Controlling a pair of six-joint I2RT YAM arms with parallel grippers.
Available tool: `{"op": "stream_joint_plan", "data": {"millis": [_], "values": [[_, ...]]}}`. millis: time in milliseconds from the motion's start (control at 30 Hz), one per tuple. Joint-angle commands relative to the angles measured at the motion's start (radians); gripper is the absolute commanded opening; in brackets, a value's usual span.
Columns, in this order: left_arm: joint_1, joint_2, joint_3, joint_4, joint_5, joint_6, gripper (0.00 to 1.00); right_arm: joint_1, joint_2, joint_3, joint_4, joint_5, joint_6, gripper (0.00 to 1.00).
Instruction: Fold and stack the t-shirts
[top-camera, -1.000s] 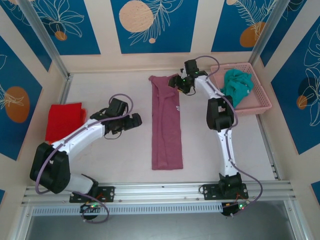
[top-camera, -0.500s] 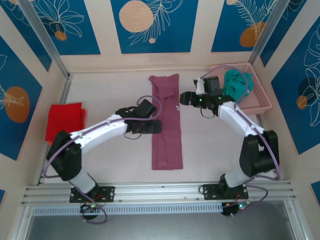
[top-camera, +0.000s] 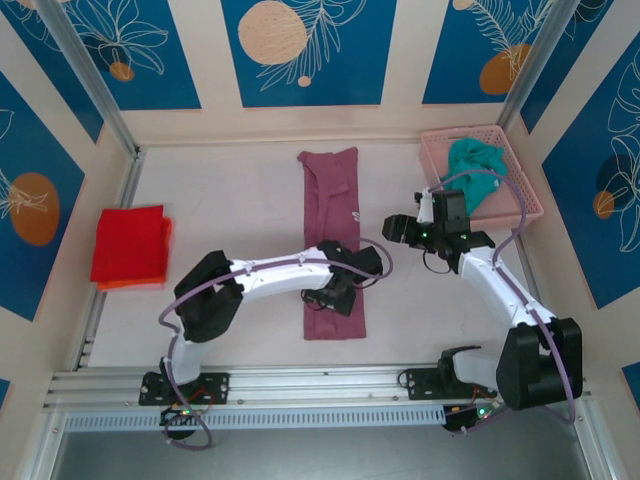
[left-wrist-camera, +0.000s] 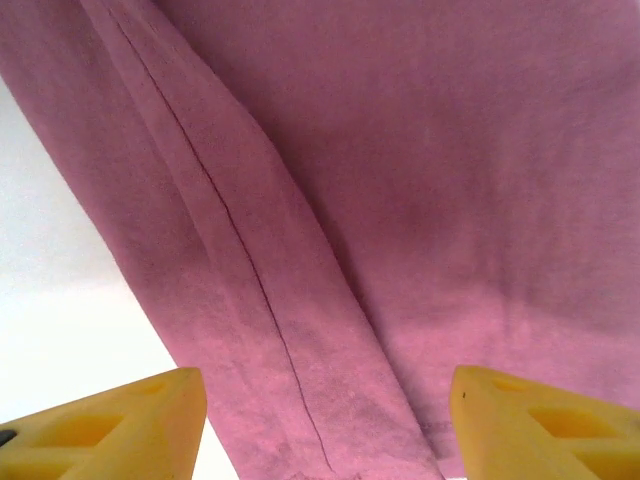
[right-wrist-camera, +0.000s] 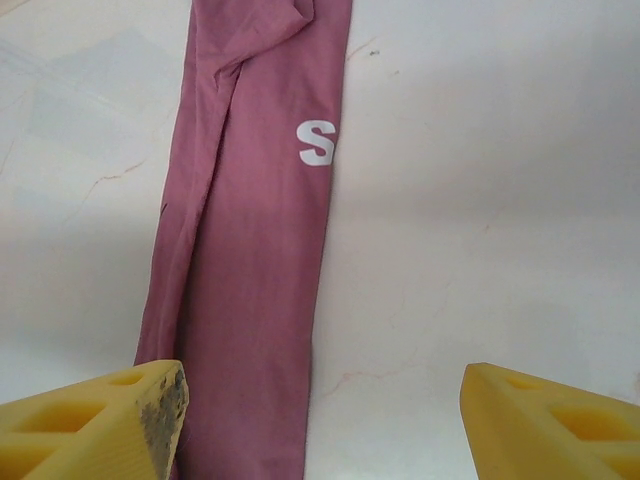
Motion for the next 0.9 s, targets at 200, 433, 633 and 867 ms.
{"op": "stream_joint_plan", "data": {"millis": [200,433,633,867], "values": [[0.007,0.053,-0.043,0.019,0.062,-0.055,0.62,-0.005,-0.063,-0.058,0.023,-0.036,0.011,0.74],[0.022,0.036,-0.092,0.012,0.014,-0.120,0.57,-0.006,-0.077,-0.076,0.033,-0.047,0.027,0.74],[0.038,-0.045,-0.155,0.011,-0.032,-0.180,0.56,-0.005,-0.074,-0.078,0.039,-0.060,0.034,0.74],[0.059,-0.121,-0.246,0.038,-0.057,-0.251,0.56,-0.005,-0.070,-0.077,0.042,-0.065,0.046,0.74]]}}
